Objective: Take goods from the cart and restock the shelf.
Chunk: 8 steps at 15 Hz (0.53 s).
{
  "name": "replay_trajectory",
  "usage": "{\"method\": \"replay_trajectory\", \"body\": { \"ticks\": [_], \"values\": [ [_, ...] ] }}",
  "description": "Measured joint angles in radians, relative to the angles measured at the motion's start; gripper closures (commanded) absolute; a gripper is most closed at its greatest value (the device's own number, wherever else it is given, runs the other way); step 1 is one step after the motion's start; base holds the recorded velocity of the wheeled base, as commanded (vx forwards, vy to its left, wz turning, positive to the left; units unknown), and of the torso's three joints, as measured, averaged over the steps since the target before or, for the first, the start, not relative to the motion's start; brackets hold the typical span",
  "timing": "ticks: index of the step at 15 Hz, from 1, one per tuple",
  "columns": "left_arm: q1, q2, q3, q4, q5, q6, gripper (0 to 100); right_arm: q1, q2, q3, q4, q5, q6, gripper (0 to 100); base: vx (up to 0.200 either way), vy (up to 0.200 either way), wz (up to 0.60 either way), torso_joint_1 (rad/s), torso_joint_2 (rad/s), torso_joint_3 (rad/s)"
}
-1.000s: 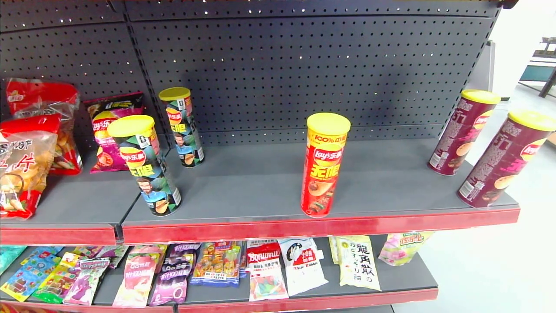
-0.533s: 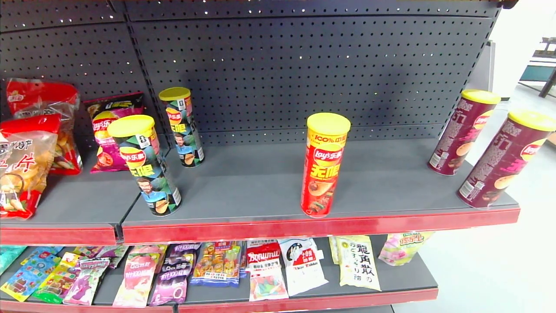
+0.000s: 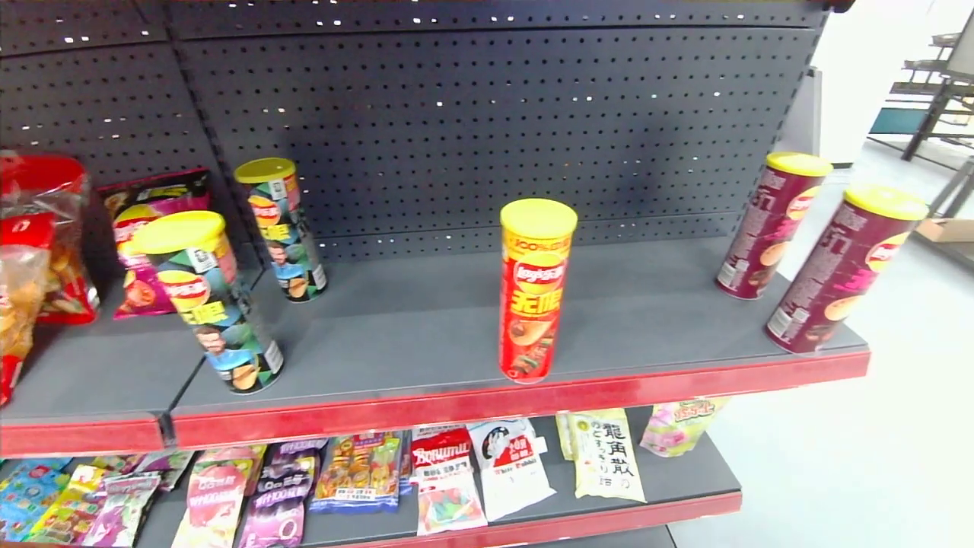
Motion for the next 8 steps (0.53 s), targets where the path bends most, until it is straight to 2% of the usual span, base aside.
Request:
{"method": "replay_trajectory", "body": {
  "ticks": [1,8],
  "values": [
    [0.003,0.001,0.000,-0.001,0.000,-0.001,100,0.001,0.000,0.000,0.000,0.000,0.000,0,0.000,0.000,-0.60,0.002,0.00,-0.002],
    [0.001,0.026,0.001,-0.005,0.001,-0.006,100,0.000,0.000,0.000,0.000,0.001,0.001,0,0.000,0.000,0.00,0.000,0.00,0.000]
  ]
}}
